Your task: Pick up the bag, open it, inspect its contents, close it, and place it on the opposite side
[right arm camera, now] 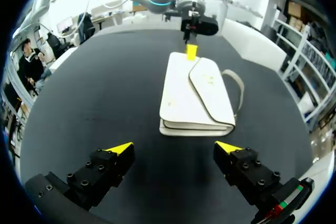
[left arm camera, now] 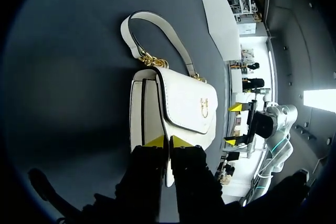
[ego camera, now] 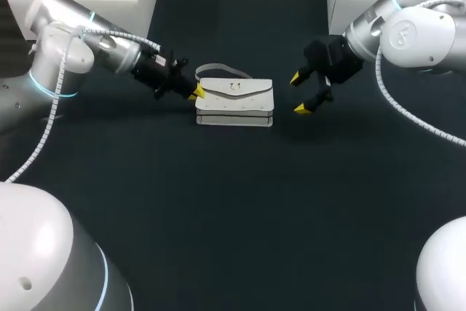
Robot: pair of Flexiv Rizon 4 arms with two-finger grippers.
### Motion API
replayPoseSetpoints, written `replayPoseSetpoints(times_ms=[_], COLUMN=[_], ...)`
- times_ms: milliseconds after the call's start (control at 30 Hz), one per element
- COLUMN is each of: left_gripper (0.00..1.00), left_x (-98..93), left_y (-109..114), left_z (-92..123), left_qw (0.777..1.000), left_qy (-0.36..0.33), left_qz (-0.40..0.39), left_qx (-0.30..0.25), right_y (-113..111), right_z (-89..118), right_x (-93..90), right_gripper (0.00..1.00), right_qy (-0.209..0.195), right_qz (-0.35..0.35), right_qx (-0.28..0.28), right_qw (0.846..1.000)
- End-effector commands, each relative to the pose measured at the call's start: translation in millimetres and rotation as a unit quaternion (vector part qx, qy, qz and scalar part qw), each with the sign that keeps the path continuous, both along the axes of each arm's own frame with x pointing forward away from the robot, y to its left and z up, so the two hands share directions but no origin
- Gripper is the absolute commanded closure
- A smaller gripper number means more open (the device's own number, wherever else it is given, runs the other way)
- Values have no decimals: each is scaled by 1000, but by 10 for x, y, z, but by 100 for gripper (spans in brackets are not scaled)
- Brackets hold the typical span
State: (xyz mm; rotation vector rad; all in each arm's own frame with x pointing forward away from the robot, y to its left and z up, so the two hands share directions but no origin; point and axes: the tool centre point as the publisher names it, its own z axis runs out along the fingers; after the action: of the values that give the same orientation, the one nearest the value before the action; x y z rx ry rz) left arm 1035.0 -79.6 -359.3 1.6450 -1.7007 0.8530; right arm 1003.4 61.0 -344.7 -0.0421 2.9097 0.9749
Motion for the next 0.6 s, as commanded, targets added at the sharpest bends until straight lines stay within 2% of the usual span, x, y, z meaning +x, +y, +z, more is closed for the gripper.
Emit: replayPoseSetpoints(times_ms=[33,167,200,233,267,300,333,600], left_gripper=[100,100,95,74,38,25,0,0], left_x=[12,49,58,62,65,68,73,90], left_y=[-52,-55,-46,-35,-22,-4,19,247], left_z=[-49,-45,-33,-16,4,31,61,374], left_qw=[1000,1000,1000,1000,1000,1000,1000,999], left_qy=[-2,-3,-4,-5,-6,-11,-13,-42], left_qz=[3,5,5,6,6,8,8,-11], left_qx=[-1,0,0,0,-1,0,-1,1], right_y=[2,2,2,2,2,2,2,2], right_z=[-5,-5,-5,-5,-5,-5,-5,-5], right_x=[7,7,7,7,7,7,7,7], right_gripper=[0,0,0,0,0,0,0,0], right_qy=[0,0,0,0,0,0,0,0], right_qz=[0,0,0,0,0,0,0,0], right_qx=[0,0,0,0,0,0,0,0], right_qw=[1000,1000,1000,1000,1000,1000,1000,1000])
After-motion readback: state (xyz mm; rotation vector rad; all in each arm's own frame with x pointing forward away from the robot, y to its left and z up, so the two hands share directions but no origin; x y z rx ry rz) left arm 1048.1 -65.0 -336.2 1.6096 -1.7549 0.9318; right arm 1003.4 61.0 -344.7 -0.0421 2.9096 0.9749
